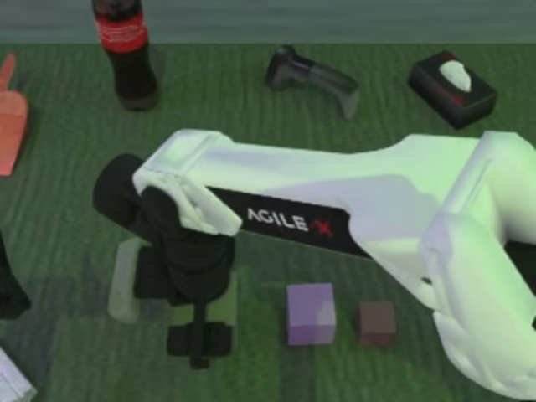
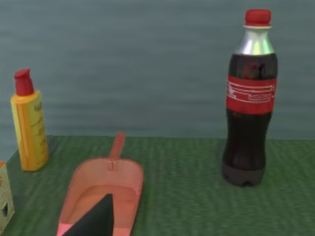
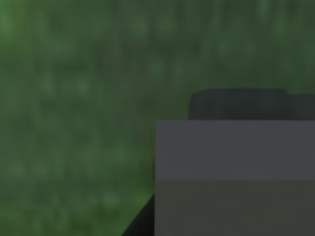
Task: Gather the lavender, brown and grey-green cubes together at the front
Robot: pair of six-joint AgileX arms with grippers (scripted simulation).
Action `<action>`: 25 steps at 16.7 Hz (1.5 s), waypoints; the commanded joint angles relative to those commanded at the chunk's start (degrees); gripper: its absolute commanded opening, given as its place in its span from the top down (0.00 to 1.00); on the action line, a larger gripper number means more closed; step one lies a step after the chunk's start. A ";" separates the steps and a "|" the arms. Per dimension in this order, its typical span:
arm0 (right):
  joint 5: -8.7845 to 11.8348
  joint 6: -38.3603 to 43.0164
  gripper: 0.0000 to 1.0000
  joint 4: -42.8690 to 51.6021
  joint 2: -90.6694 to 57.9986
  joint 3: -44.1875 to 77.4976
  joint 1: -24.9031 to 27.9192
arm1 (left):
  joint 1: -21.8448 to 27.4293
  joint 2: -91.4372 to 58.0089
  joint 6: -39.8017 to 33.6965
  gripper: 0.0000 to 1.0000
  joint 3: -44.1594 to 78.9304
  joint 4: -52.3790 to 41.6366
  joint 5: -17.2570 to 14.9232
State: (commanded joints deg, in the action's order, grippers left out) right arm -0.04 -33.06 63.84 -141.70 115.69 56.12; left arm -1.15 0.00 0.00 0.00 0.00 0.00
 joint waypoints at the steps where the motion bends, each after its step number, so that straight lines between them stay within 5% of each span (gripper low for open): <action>1: 0.00 0.00 1.00 0.00 0.00 0.00 0.00 | 0.00 0.00 0.00 0.00 0.00 0.00 0.00; 2: 0.00 0.00 1.00 0.00 0.00 0.00 0.00 | 0.00 0.00 0.00 0.00 0.00 0.00 0.00; 15: 0.00 0.00 0.02 0.00 0.00 0.00 0.00 | 0.00 0.00 0.00 0.00 0.00 0.00 0.00; 25: -0.01 -0.02 0.00 0.21 0.02 0.21 -0.09 | 0.00 0.00 0.00 0.00 0.00 0.00 0.00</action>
State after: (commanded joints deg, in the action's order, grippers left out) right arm -0.05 -33.09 64.05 -141.68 115.89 56.03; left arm -1.15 0.00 0.00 0.00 0.00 0.00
